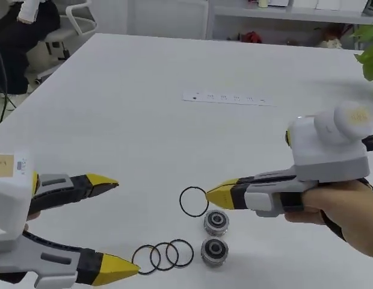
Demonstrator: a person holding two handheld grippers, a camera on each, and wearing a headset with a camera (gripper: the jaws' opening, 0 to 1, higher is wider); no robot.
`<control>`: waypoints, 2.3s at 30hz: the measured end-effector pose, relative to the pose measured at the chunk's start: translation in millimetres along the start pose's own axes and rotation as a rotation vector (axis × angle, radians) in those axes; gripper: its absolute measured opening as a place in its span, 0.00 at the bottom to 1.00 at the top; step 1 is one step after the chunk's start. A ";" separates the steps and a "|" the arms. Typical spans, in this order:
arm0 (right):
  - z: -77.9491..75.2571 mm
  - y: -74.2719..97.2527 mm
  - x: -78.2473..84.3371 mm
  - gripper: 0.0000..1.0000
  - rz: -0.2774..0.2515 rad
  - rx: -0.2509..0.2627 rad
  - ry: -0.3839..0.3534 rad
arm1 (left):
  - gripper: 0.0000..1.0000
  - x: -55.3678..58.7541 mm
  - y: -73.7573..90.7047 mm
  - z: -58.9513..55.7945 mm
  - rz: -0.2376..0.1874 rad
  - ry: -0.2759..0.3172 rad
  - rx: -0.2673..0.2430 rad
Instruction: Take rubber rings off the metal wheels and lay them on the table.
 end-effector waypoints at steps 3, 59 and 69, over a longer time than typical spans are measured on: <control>6.8 -7.9 -1.9 0.00 0.007 -0.029 0.010 | 0.80 4.1 -0.1 -1.3 0.008 0.011 0.001; 30.3 -103.4 58.8 0.04 0.251 -0.137 0.040 | 0.78 19.5 13.0 1.2 -0.004 0.066 -0.053; 25.0 -84.3 54.5 0.08 0.245 -0.118 0.075 | 0.78 18.9 13.7 0.4 -0.001 0.060 -0.055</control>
Point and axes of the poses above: the centre of the closed fingertips' face, and the gripper's own axes: y roughly backward along the fingers, z roughly to its left, x roughly out of its underside, the point moved 4 cm from there along y, roughly backward along the fingers, and after that the axes turned 7 degrees about y, right-handed, at the moved point
